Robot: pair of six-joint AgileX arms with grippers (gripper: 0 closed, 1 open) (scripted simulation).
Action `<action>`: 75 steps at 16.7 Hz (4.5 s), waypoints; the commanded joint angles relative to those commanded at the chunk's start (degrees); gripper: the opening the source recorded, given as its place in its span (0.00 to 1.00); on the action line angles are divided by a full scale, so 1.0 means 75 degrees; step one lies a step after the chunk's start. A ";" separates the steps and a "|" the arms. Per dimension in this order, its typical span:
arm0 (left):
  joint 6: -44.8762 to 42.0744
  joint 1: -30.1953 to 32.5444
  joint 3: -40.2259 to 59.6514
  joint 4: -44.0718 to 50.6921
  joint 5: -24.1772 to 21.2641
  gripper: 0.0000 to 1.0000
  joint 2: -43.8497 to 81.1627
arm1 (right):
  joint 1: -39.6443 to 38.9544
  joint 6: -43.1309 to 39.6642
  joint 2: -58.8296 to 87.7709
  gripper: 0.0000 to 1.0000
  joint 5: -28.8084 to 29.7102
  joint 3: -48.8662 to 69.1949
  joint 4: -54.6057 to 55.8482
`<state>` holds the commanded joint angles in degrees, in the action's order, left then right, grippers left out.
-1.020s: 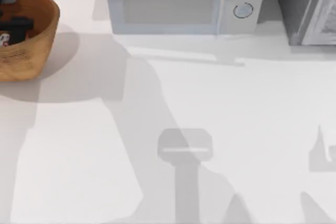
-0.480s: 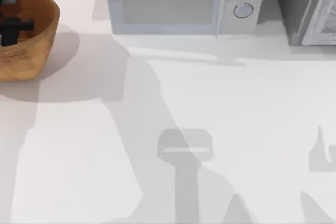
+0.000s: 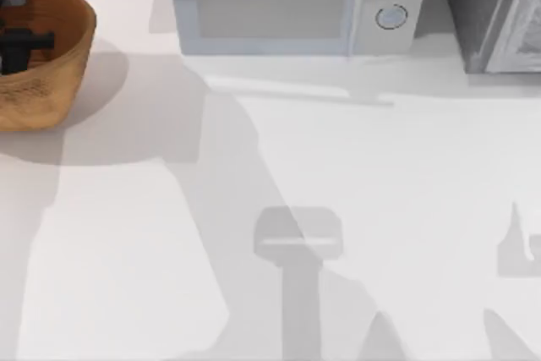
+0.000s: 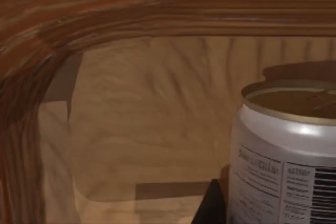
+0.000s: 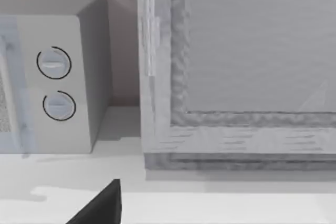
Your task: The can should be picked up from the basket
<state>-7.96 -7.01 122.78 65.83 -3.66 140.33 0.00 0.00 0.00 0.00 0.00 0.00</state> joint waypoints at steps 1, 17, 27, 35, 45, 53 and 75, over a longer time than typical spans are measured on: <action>0.0008 0.0001 -0.0045 -0.0045 0.0002 0.00 -0.0072 | 0.0000 0.0000 0.0000 1.00 0.0000 0.0000 0.0000; 0.0597 0.0493 -0.9038 -0.4460 0.0236 0.00 -1.0423 | 0.0000 0.0000 0.0000 1.00 0.0000 0.0000 0.0000; 0.1009 0.0874 -1.5481 -0.8032 0.0447 0.00 -1.7760 | 0.0000 0.0000 0.0000 1.00 0.0000 0.0000 0.0000; 0.1061 0.0935 -1.6371 -0.8778 0.0488 0.00 -1.8711 | 0.0000 0.0000 0.0000 1.00 0.0000 0.0000 0.0000; 0.0947 0.1115 -1.5373 -1.0194 -0.0361 0.00 -1.6291 | 0.0000 0.0000 0.0000 1.00 0.0000 0.0000 0.0000; 0.0782 0.1555 -1.3330 -1.3127 -0.2534 0.00 -1.1255 | 0.0000 0.0000 0.0000 1.00 0.0000 0.0000 0.0000; 0.0562 0.2340 -0.8380 -1.8796 -0.9694 0.00 -0.0223 | 0.0000 0.0000 0.0000 1.00 0.0000 0.0000 0.0000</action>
<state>-3.75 10.54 59.93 -75.14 -76.36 138.66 0.00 0.00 0.00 0.00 0.00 0.00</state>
